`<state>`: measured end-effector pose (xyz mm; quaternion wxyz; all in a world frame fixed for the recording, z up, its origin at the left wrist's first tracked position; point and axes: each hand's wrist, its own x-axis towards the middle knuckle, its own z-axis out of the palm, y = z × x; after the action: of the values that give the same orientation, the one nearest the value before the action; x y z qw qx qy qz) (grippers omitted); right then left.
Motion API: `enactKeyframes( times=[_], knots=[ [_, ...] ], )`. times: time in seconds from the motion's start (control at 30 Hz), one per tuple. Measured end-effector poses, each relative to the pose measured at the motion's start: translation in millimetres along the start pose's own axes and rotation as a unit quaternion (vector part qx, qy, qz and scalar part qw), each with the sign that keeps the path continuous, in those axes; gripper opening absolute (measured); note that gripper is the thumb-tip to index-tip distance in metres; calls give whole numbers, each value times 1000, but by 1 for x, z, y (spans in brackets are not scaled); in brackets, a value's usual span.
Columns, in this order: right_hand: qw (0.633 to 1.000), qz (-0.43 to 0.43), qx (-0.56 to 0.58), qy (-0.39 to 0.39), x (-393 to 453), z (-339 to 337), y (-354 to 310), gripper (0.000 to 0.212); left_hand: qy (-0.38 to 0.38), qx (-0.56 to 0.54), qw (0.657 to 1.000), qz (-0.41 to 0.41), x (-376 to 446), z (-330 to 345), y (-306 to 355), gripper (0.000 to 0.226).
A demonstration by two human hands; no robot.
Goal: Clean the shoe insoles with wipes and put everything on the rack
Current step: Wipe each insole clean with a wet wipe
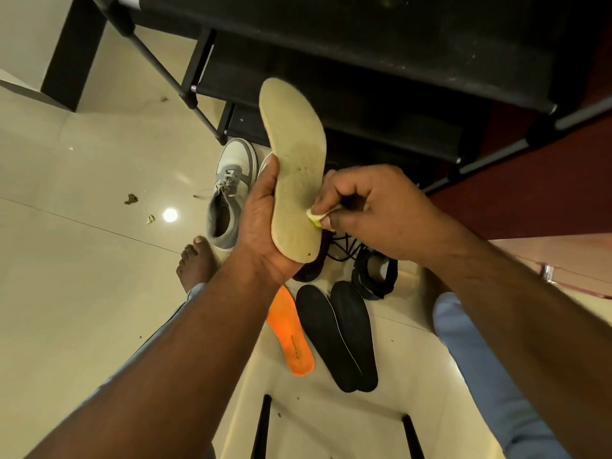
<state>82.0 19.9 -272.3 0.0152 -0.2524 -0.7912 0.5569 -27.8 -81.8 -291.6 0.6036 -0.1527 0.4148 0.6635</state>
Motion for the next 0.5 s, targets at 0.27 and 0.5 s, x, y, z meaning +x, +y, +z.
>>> enactKeyframes(
  times=[0.27,0.5],
  knots=[
    [999,5,28,44,1,8,1,16,12,-16,1000,7,1,-2,-1,56],
    [986,62,63,139,4,-2,1,16,27,-4,1000,-5,0,4,-3,50]
  ],
)
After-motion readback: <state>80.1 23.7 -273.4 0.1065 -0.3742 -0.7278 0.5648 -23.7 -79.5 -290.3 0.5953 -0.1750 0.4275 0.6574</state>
